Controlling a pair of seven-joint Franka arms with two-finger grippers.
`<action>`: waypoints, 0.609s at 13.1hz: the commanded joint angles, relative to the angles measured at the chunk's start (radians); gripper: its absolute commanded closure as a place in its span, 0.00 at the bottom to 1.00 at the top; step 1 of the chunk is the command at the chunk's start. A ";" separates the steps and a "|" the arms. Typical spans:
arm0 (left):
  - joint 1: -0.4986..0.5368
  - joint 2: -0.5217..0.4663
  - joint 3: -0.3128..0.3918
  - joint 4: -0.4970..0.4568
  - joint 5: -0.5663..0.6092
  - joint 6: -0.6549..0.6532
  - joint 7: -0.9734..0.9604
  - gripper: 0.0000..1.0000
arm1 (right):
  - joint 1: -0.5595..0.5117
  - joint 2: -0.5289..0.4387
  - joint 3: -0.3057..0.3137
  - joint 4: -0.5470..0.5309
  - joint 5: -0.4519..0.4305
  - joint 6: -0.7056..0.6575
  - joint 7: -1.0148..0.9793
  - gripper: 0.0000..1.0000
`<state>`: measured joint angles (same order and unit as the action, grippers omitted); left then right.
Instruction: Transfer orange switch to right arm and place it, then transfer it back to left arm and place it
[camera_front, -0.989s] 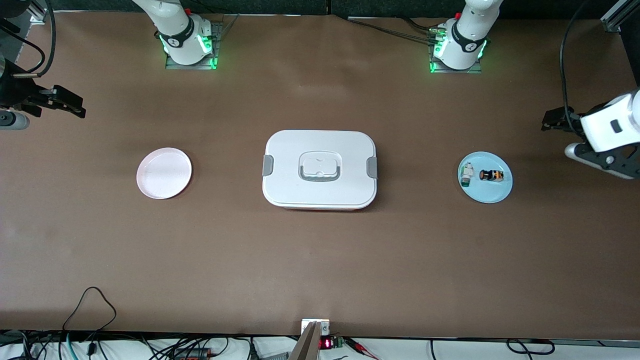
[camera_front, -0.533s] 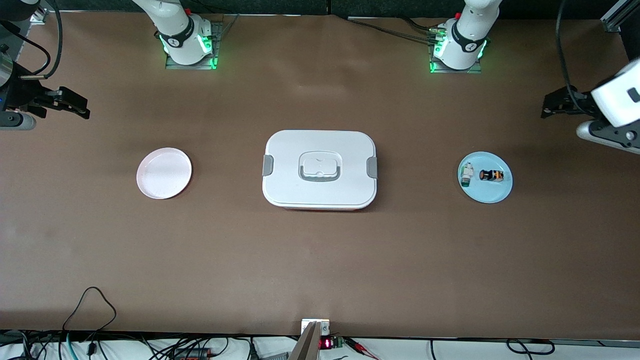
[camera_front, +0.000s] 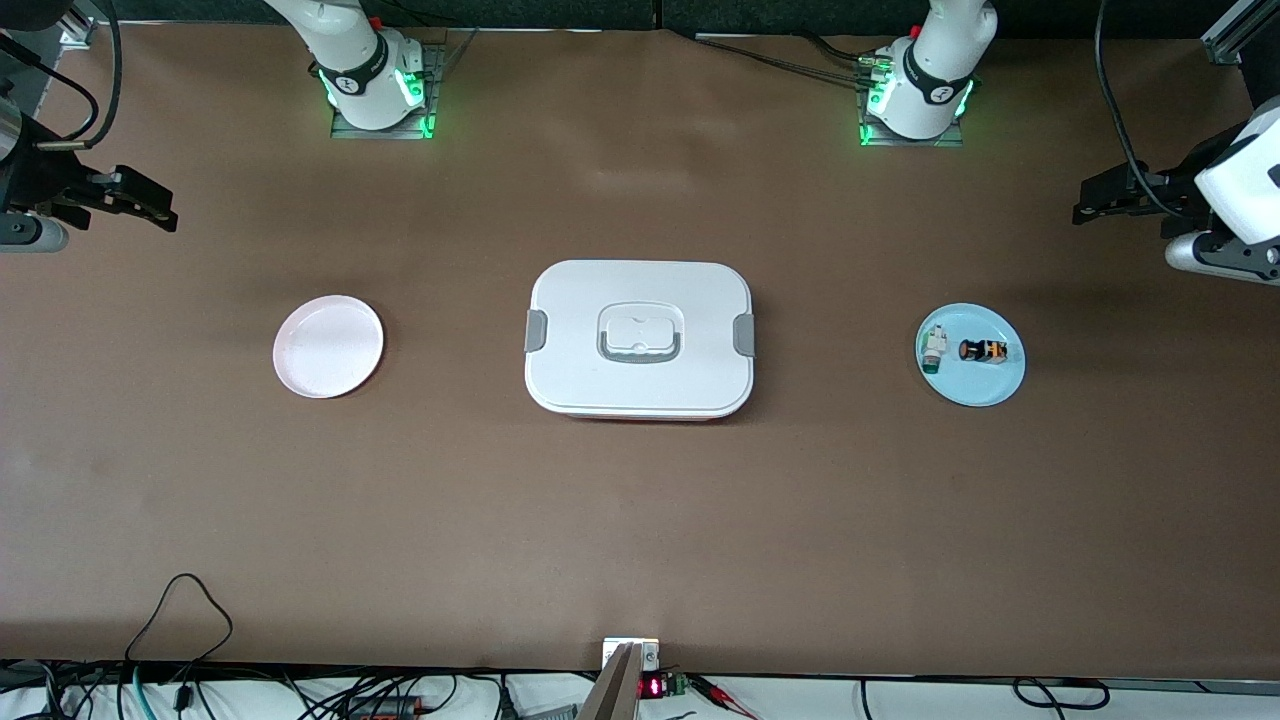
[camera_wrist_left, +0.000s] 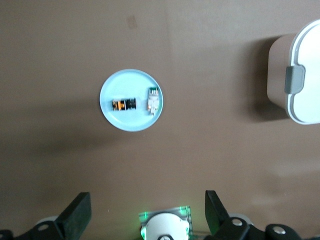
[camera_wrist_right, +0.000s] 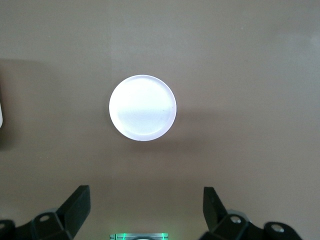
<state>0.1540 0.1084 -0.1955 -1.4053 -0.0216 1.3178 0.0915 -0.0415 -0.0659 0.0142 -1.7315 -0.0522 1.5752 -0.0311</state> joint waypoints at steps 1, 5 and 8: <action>-0.045 -0.072 0.022 -0.080 -0.006 0.083 0.045 0.00 | -0.020 -0.018 0.013 0.001 0.018 -0.020 -0.003 0.00; -0.068 -0.139 0.036 -0.118 0.003 0.112 0.124 0.00 | -0.018 -0.006 0.016 0.038 0.020 -0.033 -0.009 0.00; -0.080 -0.145 0.062 -0.124 0.000 0.109 0.165 0.00 | -0.018 -0.006 0.015 0.041 0.047 -0.034 0.054 0.00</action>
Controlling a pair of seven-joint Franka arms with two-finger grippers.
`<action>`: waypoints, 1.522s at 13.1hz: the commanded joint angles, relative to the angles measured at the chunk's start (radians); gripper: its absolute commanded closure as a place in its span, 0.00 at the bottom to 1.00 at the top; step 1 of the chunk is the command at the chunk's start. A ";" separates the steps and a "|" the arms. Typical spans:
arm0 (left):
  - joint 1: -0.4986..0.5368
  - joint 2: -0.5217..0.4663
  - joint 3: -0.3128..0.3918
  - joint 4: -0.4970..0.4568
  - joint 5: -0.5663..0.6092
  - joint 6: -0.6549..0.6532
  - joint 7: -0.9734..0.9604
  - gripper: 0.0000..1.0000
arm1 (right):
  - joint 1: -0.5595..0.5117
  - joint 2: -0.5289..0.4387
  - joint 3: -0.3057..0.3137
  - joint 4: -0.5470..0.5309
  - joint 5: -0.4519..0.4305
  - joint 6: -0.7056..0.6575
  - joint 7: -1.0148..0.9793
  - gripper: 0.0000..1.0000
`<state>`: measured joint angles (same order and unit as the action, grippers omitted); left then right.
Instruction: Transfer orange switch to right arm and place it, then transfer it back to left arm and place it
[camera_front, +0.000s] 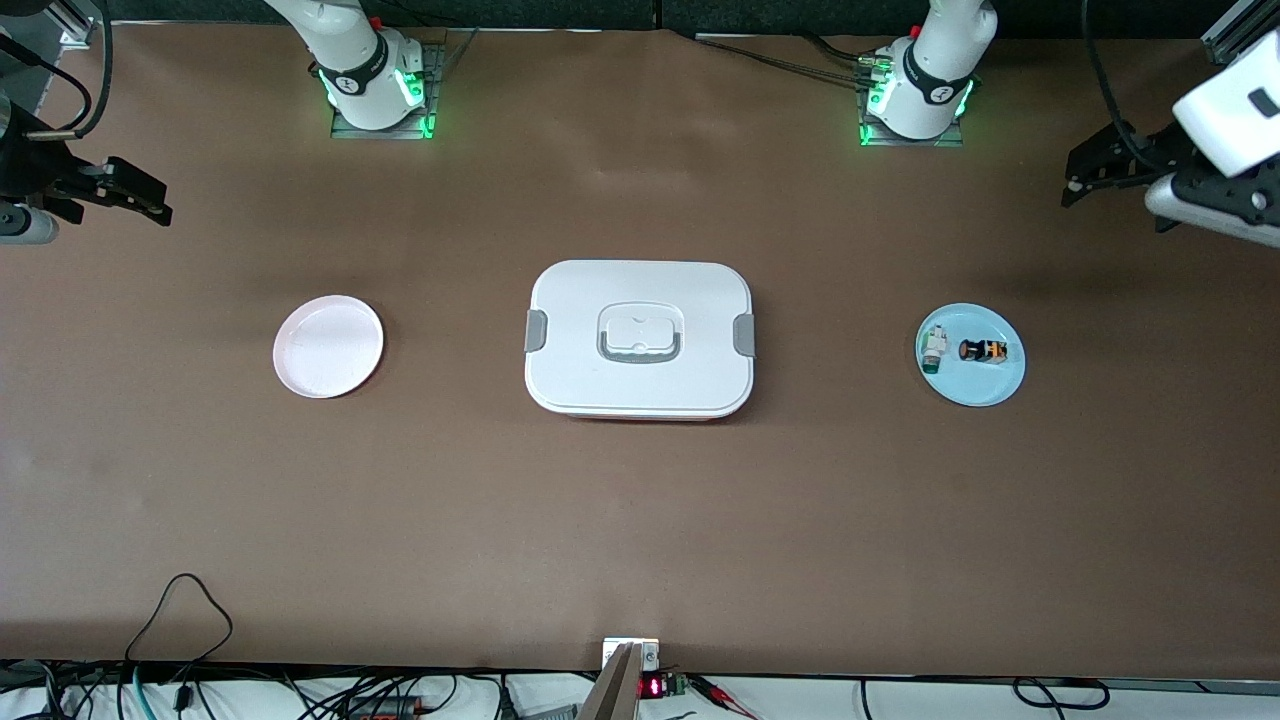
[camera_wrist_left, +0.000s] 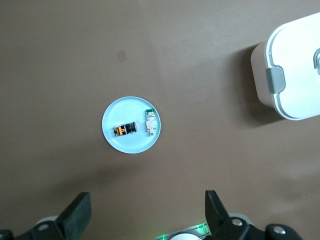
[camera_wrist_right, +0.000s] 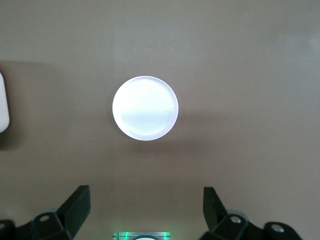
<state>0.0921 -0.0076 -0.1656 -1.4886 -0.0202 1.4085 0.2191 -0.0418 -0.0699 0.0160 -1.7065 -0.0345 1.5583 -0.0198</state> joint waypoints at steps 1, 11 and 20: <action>-0.023 -0.034 0.031 -0.039 -0.001 0.015 0.005 0.00 | -0.018 -0.002 0.015 0.016 0.028 -0.018 0.043 0.00; -0.034 -0.023 0.014 -0.016 -0.012 -0.031 -0.115 0.00 | -0.021 0.004 0.012 0.016 0.019 -0.023 -0.012 0.00; 0.000 -0.023 -0.018 -0.018 -0.009 -0.026 -0.121 0.00 | -0.021 0.004 0.012 0.018 0.018 -0.023 -0.012 0.00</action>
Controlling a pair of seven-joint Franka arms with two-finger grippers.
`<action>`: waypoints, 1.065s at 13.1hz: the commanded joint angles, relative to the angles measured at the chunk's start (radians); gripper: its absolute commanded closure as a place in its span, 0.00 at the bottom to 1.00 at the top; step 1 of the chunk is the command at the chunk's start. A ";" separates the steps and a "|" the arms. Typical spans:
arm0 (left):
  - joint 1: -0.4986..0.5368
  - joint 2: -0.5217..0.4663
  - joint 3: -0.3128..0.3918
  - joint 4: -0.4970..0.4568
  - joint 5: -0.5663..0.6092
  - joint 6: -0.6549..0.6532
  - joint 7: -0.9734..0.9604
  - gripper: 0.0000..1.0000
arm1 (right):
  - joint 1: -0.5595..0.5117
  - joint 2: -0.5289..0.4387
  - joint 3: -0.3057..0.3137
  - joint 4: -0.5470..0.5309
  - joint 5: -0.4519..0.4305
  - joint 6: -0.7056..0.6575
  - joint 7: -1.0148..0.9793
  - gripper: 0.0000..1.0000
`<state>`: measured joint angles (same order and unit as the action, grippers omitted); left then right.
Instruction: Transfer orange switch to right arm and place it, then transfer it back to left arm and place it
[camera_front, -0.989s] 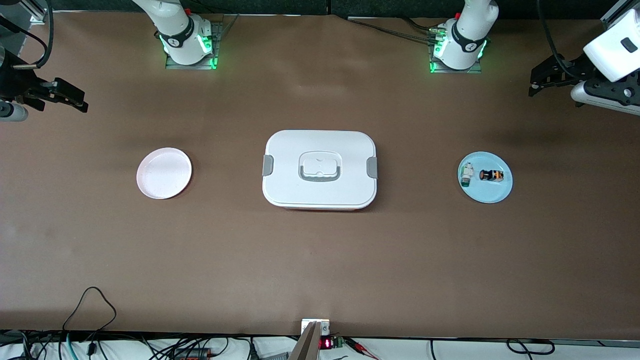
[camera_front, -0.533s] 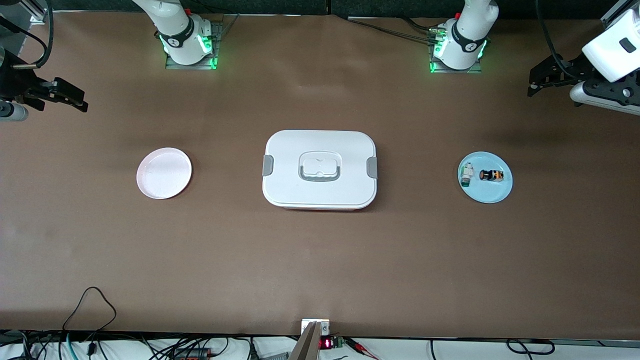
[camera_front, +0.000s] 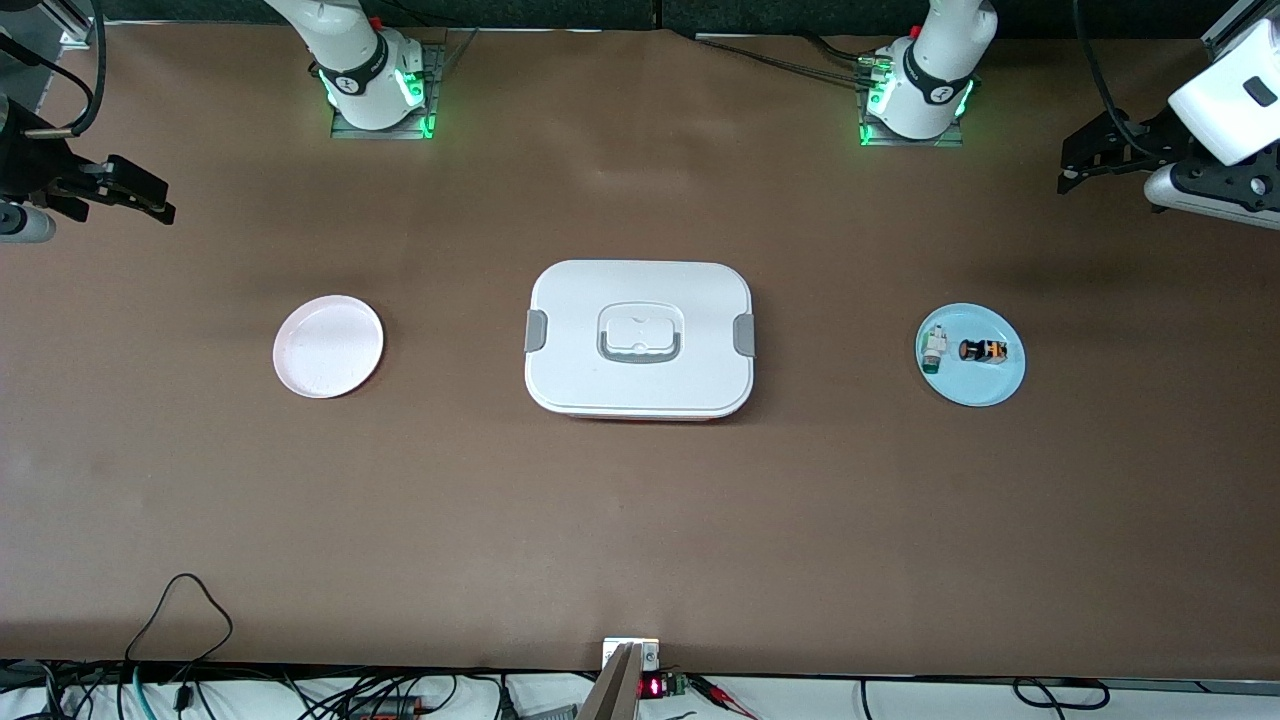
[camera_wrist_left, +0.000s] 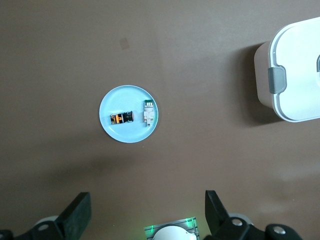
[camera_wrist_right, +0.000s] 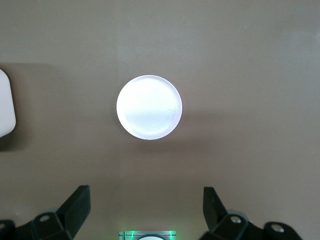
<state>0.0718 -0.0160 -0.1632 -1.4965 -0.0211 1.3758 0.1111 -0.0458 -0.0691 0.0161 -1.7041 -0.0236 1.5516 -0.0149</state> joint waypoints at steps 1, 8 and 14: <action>0.020 -0.015 -0.021 -0.010 -0.010 0.006 -0.013 0.00 | -0.017 0.003 0.012 0.015 0.007 -0.016 -0.017 0.00; -0.033 -0.018 0.002 -0.010 -0.005 0.006 -0.028 0.00 | -0.017 0.005 0.012 0.015 0.005 -0.016 -0.016 0.00; -0.115 -0.018 0.091 -0.013 -0.003 0.006 -0.028 0.00 | -0.017 0.005 0.012 0.015 0.005 -0.016 -0.016 0.00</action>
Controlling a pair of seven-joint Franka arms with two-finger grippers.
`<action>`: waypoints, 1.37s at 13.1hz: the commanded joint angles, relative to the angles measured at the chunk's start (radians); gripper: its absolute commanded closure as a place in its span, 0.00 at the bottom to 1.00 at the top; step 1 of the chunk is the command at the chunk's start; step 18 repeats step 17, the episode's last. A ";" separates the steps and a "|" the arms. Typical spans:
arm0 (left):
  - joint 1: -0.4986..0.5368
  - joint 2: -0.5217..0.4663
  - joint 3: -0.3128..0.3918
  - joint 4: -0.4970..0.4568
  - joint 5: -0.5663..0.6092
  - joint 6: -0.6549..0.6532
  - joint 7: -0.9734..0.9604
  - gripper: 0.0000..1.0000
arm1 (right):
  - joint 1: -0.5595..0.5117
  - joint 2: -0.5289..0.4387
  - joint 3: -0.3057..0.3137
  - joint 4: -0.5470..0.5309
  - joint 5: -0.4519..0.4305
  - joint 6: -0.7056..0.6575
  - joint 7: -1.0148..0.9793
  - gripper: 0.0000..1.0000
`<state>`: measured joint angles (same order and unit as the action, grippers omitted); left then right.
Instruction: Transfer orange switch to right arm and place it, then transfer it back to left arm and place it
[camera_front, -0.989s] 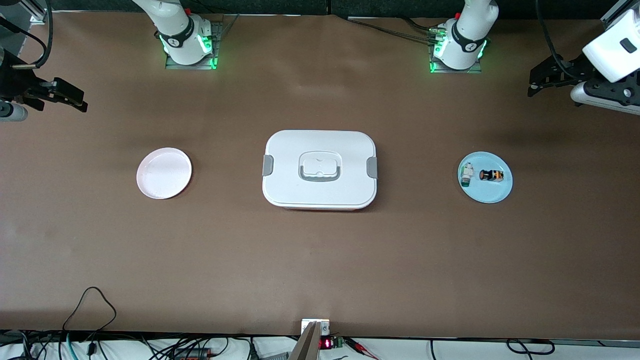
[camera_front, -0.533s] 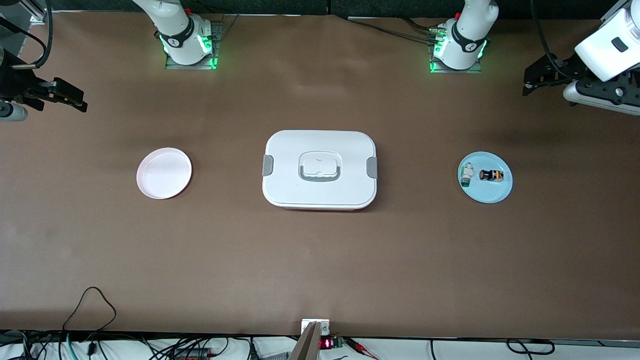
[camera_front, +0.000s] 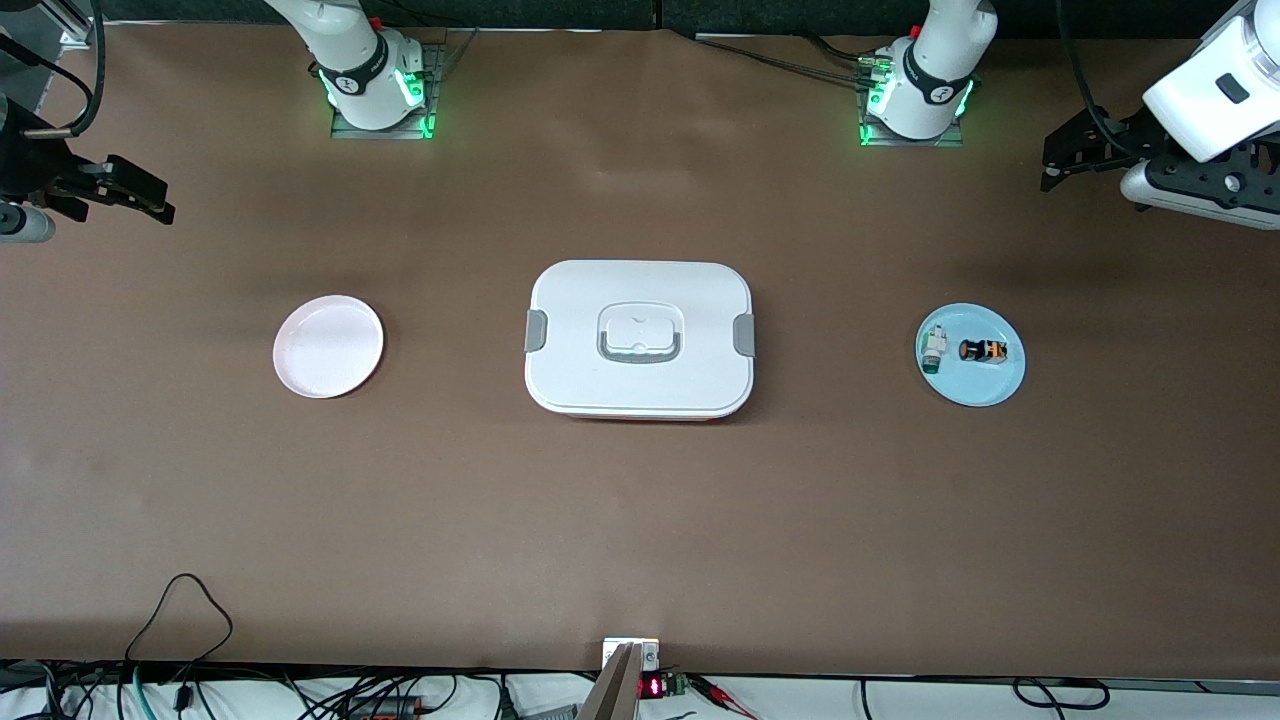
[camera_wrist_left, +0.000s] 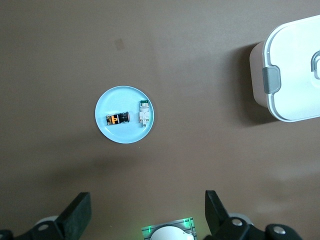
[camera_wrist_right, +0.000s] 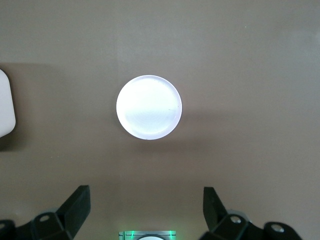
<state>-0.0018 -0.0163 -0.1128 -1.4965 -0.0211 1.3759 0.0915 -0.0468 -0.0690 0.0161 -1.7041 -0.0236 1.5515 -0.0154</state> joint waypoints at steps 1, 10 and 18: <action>-0.041 -0.016 0.042 -0.011 -0.003 0.006 -0.009 0.00 | -0.016 0.005 0.012 0.015 0.005 -0.016 -0.015 0.00; -0.038 -0.011 0.044 -0.011 0.001 0.014 -0.085 0.00 | -0.015 0.005 0.013 0.015 0.005 -0.016 -0.015 0.00; -0.032 -0.002 0.035 -0.005 0.000 0.011 -0.093 0.00 | -0.015 0.005 0.013 0.015 0.005 -0.014 -0.012 0.00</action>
